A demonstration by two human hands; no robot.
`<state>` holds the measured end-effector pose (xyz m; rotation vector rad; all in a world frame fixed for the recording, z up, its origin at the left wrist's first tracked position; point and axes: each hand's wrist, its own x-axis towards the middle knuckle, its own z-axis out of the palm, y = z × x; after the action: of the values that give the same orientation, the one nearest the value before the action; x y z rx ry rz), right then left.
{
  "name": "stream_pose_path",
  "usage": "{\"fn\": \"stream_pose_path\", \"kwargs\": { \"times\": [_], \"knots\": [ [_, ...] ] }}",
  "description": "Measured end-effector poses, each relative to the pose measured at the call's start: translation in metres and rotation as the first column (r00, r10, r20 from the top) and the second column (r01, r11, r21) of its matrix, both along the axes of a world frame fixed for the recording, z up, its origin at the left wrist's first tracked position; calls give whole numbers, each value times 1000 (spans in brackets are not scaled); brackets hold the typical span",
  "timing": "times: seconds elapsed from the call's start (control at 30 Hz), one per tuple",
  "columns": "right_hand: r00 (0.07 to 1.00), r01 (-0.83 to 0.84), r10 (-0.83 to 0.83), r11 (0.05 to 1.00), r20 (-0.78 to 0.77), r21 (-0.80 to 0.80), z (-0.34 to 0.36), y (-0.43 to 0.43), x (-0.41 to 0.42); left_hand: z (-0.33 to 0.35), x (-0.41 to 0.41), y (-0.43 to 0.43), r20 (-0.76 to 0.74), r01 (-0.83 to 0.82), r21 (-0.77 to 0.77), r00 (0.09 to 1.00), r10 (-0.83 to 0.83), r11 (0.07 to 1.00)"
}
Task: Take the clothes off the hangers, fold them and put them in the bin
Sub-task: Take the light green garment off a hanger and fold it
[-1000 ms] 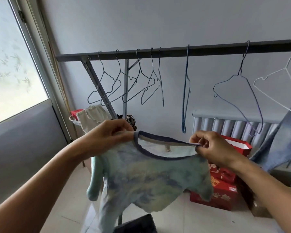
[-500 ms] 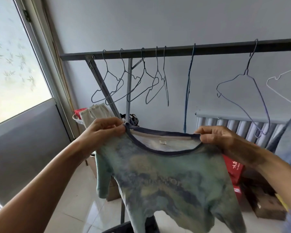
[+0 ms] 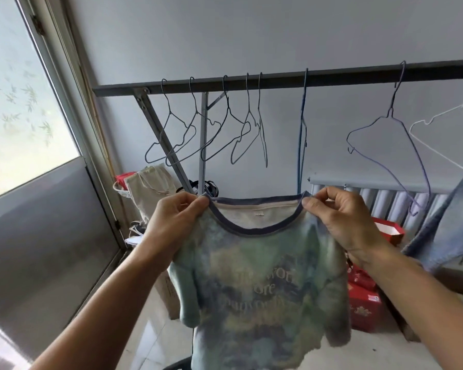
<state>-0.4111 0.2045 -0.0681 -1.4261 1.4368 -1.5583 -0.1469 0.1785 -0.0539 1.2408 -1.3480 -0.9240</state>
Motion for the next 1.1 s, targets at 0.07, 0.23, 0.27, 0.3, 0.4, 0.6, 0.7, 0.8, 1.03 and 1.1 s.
{"fn": "stream_pose_path", "kwargs": {
  "times": [0.07, 0.23, 0.27, 0.3, 0.4, 0.6, 0.7, 0.8, 1.03, 1.1],
  "knots": [
    [999, 40, -41, 998, -19, -39, 0, 1, 12, -2, -10, 3, -35, -23, -40, 999, 21, 999],
    [997, 57, -62, 995, -53, -87, 0, 4, 39, -11, -38, 12, -69, -12, -168, 998, 0, 986],
    [996, 53, -59, 995, -63, -88, 0, 3, 46, -12, -44, 13, -54, -5, -183, 999, -5, 983],
    [996, 50, -56, 995, -72, -91, 0, 3, 52, -13, -49, 15, -40, 2, -191, 999, -9, 982],
    [996, 42, -49, 996, -73, -85, 0, -1, 66, -14, -62, 18, -8, 32, -212, 999, -34, 977],
    [997, 5, -13, 995, -70, -103, 0, -1, 72, -14, -69, 21, -15, 43, -230, 999, -48, 972],
    [997, -14, 5, 994, -81, -107, 1, 2, 74, -13, -69, 26, 5, 47, -224, 999, -47, 974],
    [994, -93, 90, 994, -59, -58, 5, 11, 75, -2, -70, 40, -167, 174, -119, 967, -192, 978],
    [987, -123, 120, 992, -104, -24, 10, 10, 66, 7, -55, 52, -190, 375, -62, 906, -379, 925],
    [978, -195, 195, 981, -68, 1, 13, 9, 61, 2, -44, 38, 38, 231, -207, 973, -228, 951]
  ]
}}
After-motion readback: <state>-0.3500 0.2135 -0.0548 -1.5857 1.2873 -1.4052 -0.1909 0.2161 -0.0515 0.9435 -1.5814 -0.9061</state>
